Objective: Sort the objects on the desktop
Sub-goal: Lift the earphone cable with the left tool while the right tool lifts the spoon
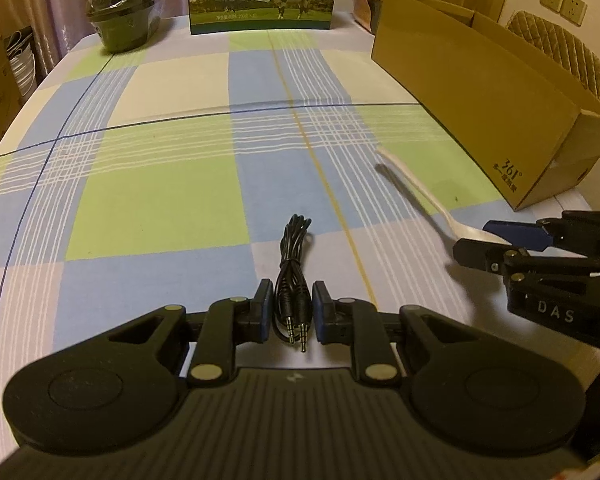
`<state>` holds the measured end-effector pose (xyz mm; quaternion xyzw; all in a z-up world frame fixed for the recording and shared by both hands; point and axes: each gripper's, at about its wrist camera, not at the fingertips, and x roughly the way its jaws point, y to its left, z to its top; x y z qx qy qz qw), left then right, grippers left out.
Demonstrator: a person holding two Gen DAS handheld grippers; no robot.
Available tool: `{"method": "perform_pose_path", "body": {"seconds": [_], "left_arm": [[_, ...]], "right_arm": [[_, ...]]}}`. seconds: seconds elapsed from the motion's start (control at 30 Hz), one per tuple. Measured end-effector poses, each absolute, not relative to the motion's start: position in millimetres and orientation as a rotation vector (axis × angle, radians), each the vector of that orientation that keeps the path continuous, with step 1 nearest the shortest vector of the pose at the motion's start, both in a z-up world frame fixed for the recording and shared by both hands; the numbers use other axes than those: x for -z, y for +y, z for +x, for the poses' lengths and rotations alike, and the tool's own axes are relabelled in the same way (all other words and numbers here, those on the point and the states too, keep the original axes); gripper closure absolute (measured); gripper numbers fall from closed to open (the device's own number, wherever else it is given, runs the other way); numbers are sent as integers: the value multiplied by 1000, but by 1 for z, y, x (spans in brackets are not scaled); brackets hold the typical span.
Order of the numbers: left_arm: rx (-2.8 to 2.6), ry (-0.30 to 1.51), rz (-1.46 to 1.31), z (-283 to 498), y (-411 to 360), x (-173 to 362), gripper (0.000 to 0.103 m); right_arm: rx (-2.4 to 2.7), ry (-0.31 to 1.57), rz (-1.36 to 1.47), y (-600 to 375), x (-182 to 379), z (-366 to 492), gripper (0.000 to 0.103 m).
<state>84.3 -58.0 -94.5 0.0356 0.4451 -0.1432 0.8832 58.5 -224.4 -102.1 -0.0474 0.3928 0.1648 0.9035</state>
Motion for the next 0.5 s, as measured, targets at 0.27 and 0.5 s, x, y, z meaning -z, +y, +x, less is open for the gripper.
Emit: {"method": "perform_pose_path", "body": {"seconds": [0.27, 0.5], "left_arm": [[280, 925, 125, 82, -62, 102, 82], [288, 926, 173, 81, -67, 101, 84]], "right_arm": [[-344, 819, -111, -226, 110, 57, 73], [-347, 816, -118, -226, 113, 56, 70]]}}
